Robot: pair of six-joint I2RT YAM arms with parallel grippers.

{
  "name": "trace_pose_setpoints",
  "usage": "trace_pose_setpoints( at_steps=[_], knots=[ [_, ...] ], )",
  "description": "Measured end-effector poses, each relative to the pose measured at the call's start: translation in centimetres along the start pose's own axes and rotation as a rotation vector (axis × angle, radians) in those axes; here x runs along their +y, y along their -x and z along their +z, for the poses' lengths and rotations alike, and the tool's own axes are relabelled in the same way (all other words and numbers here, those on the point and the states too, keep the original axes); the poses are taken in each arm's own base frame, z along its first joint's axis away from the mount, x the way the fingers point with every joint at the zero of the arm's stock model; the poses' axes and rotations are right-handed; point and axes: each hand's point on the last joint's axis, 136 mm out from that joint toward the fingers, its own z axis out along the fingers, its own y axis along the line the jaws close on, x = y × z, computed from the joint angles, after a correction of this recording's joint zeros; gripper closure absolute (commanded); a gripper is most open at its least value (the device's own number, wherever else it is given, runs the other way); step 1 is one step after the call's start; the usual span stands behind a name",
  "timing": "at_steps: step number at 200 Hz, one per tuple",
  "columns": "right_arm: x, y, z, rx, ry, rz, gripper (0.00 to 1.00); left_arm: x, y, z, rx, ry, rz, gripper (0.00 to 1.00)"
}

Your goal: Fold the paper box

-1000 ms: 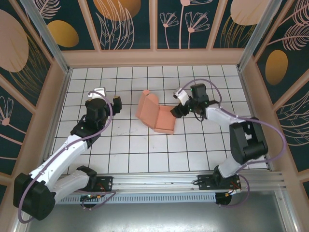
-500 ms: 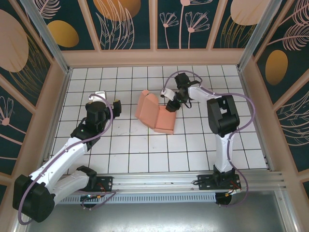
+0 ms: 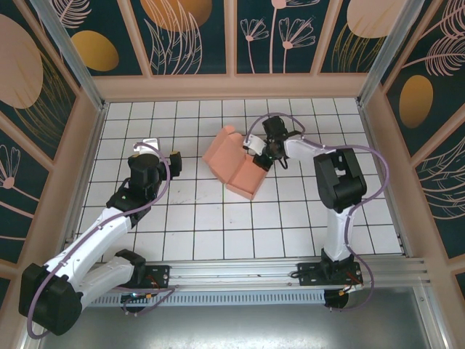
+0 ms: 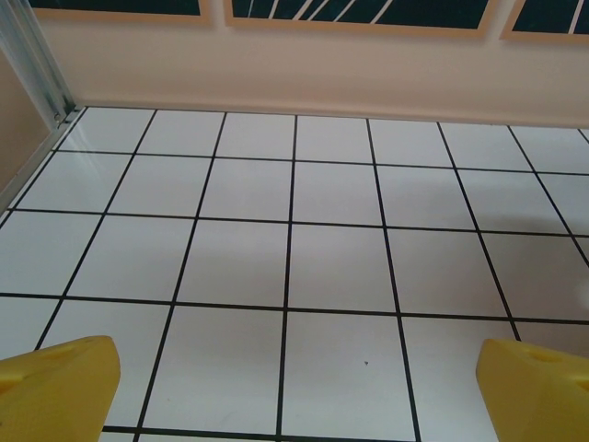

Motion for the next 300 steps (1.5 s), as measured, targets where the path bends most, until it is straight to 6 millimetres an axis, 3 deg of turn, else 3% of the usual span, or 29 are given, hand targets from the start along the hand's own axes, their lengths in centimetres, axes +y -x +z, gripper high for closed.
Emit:
trace_pose_setpoints(
  at_steps=[23,46,80,118,179,212,262,300],
  knots=[
    [-1.4,-1.0,-0.6,-0.004,-0.148,0.164,1.00,0.0,0.1,0.0,-0.003,-0.001,-0.002,0.01],
    [-2.5,-0.5,-0.8,-0.022,-0.260,0.347,1.00,-0.1,0.0,0.2,0.000,0.000,0.000,0.01],
    [-1.2,0.3,-0.7,-0.017,-0.360,0.531,1.00,-0.2,-0.4,0.6,0.012,0.003,0.005,0.01],
    [2.2,1.2,0.6,0.010,-0.439,0.556,1.00,-0.2,-0.4,0.6,0.010,0.003,0.005,0.01],
    [1.9,2.1,1.2,0.043,-0.603,0.531,1.00,-0.2,-0.5,0.6,0.007,0.002,0.003,0.01],
    [1.7,2.0,0.9,0.030,-0.604,0.556,1.00,-0.1,-0.8,0.7,0.013,0.003,0.006,0.01],
    [1.8,-1.6,-1.3,0.005,-0.608,0.717,1.00,-0.6,-0.7,0.7,0.012,-0.023,0.002,0.01],
    [2.6,-3.5,-2.1,-0.005,-0.608,0.782,0.62,-1.1,-0.8,1.0,0.015,-0.047,0.000,0.01]
  ],
)
